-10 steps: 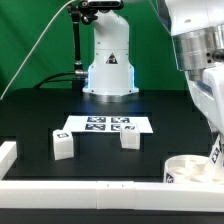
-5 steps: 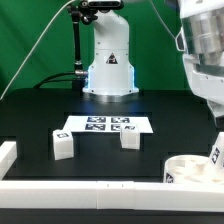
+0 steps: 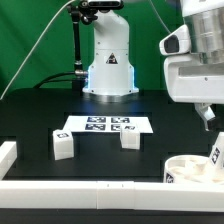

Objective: Assemble stool

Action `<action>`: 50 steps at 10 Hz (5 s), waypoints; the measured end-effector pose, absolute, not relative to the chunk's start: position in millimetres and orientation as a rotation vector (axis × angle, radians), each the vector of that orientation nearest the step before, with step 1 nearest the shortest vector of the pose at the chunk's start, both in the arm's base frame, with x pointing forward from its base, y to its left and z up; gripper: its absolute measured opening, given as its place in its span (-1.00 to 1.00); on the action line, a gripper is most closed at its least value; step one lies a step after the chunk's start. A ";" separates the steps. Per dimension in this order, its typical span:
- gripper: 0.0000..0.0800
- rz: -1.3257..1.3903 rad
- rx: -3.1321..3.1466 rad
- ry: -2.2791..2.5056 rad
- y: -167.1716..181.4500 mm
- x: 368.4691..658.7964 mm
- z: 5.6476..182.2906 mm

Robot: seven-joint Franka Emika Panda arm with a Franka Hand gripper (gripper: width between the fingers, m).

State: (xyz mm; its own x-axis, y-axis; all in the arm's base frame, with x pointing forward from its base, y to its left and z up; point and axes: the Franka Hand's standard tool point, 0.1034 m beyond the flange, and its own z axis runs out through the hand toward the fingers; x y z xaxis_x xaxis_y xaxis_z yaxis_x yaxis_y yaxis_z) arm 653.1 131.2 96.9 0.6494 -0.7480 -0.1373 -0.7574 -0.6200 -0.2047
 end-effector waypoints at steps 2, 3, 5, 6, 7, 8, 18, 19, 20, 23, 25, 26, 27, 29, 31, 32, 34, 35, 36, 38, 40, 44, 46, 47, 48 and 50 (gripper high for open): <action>0.62 -0.016 -2.808 0.793 130.8 652.8 96.3; 0.62 -0.033 -2.856 0.602 131.7 651.7 94.5; 0.62 -0.063 -2.907 0.294 130.9 651.1 92.5; 0.62 -0.075 -2.920 0.196 129.6 651.3 92.4; 0.62 -0.087 -2.934 0.079 128.0 651.4 92.2; 0.62 -0.097 -2.937 -0.011 127.2 651.5 92.2; 0.62 -0.149 -2.745 -1.336 128.0 643.9 85.4; 0.62 -0.153 -2.700 -1.451 125.7 644.6 85.2; 0.62 -0.186 -2.645 -1.607 124.3 648.6 84.6; 0.62 -0.165 -2.455 -1.988 121.4 650.9 79.7; 0.62 -0.146 -2.400 -2.076 119.7 649.9 76.5; 0.62 -0.144 -2.402 -2.073 119.2 649.6 75.6; 0.59 -0.143 -2.403 -2.072 118.7 649.5 75.4; 0.17 -0.144 -2.419 -2.051 118.1 649.6 75.4; -0.15 -0.141 -2.438 -2.026 117.1 649.4 75.2; -0.15 -0.143 -2.467 -1.985 117.2 649.4 75.2; -0.15 -0.148 -2.651 -1.710 116.7 649.5 75.2; -0.15 -0.151 -2.751 -1.526 115.4 649.7 75.3; -0.15 -0.154 -2.816 -1.366 113.3 649.3 74.8; -0.15 -0.171 -2.899 -1.067 108.8 650.7 75.1; -0.15 -0.167 -2.944 -0.919 110.0 650.7 75.2; -0.15 -0.185 -3.039 -0.419 106.1 652.8 75.2; -0.15 -0.230 -3.054 -0.090 99.3 651.5 75.1; -0.15 -0.239 -3.049 0.026 95.7 653.7 75.8; -0.15 -0.250 -3.041 0.086 93.8 655.2 76.3; -0.15 -0.240 -3.016 0.342 87.6 656.1 76.4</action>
Offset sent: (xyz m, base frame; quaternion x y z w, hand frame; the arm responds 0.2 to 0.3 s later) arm -0.0089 0.0188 -0.0100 0.0250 -0.0326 -0.3198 0.9466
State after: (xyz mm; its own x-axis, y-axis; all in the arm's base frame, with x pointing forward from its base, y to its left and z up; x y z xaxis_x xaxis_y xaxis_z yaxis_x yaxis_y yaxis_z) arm 656.1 87.6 76.4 0.9624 -0.2293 0.1453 -0.2141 -0.9702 -0.1131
